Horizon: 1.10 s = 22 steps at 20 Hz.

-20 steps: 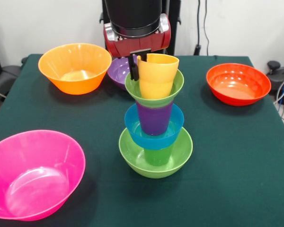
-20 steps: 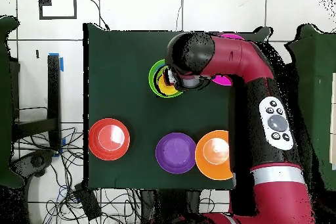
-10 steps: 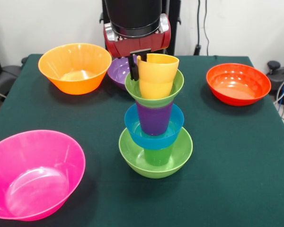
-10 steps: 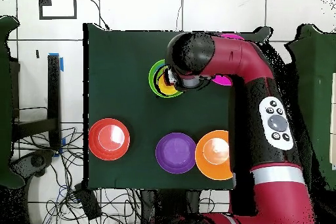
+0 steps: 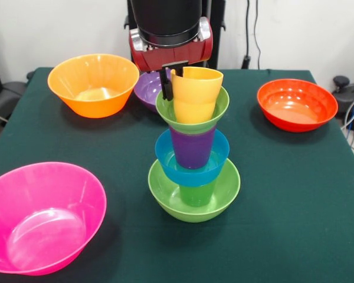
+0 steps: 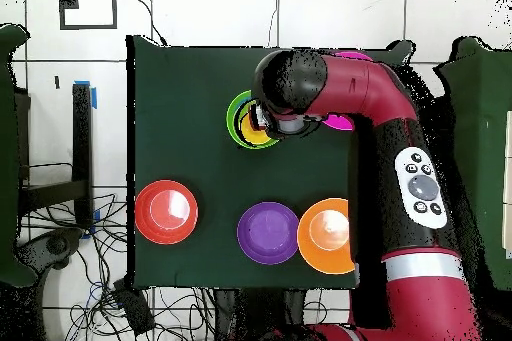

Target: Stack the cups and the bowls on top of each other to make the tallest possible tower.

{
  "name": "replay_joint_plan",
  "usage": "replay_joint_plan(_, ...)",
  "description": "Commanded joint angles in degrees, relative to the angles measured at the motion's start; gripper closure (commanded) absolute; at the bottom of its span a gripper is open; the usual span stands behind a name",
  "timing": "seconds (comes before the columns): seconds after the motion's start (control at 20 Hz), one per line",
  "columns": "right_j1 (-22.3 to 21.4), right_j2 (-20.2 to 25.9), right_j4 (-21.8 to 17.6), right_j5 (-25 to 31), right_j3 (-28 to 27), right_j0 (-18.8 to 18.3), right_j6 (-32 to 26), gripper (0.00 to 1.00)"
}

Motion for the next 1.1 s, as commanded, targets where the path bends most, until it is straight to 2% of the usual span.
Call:
replay_joint_plan(0.05,2.1,-1.0,-2.14,-0.92,4.73,0.81,1.84,1.0)
replay_joint_plan(1.1,1.48,-0.79,-2.24,-1.91,6.51,-0.14,0.64,1.0)
